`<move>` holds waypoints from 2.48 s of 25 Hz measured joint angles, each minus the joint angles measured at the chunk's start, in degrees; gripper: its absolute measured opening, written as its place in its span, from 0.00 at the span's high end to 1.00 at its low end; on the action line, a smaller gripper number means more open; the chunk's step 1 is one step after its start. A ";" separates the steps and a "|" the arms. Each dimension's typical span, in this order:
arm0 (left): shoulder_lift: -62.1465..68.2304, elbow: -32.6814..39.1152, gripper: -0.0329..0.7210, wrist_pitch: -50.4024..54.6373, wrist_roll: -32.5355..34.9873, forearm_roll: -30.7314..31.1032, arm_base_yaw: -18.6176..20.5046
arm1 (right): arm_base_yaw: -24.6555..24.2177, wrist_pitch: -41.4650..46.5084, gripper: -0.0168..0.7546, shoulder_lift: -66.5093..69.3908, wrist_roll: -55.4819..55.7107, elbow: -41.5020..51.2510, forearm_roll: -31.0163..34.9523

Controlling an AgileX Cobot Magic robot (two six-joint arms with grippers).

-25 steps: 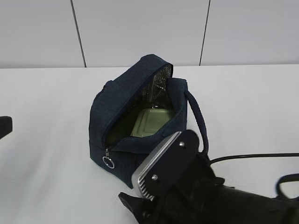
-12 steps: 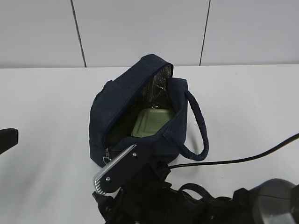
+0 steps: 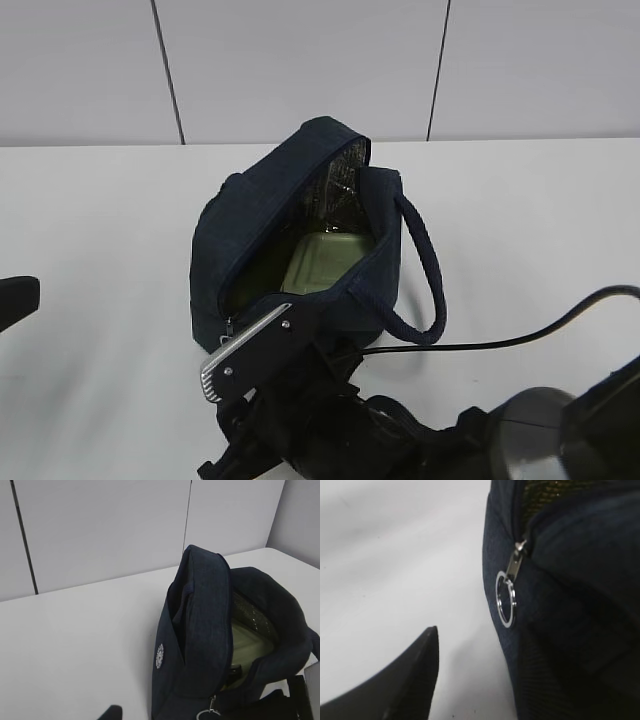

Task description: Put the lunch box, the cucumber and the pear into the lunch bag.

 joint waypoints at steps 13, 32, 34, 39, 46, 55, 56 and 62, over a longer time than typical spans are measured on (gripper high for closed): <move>0.00 0.00 0.50 0.00 0.00 -0.42 0.00 | -0.19 -1.56 0.47 1.76 -2.53 -3.51 3.22; 0.00 0.00 0.50 0.05 0.00 -0.42 0.00 | -0.33 -2.43 0.73 2.34 -4.19 -3.61 6.04; 0.00 0.00 0.50 0.05 0.00 -0.42 0.00 | -0.33 -2.43 0.74 2.34 -4.19 -3.61 6.16; 0.00 0.00 0.50 0.05 0.00 -0.42 0.00 | -0.33 -2.43 0.74 2.43 -4.19 -3.61 6.16; 0.00 0.00 0.50 0.05 0.00 -0.65 0.00 | -0.33 -2.43 0.74 3.31 -4.21 -5.07 6.16; 0.00 0.00 0.50 0.05 0.00 -0.81 0.00 | -0.33 -2.43 0.74 3.41 -4.21 -5.41 6.34; 0.00 0.00 0.50 0.05 0.00 -0.81 0.00 | -0.33 -2.43 0.74 3.41 -4.21 -5.41 6.34; 0.00 0.00 0.50 0.05 0.00 -0.87 0.00 | -0.33 -2.31 0.74 3.41 -4.69 -5.41 6.90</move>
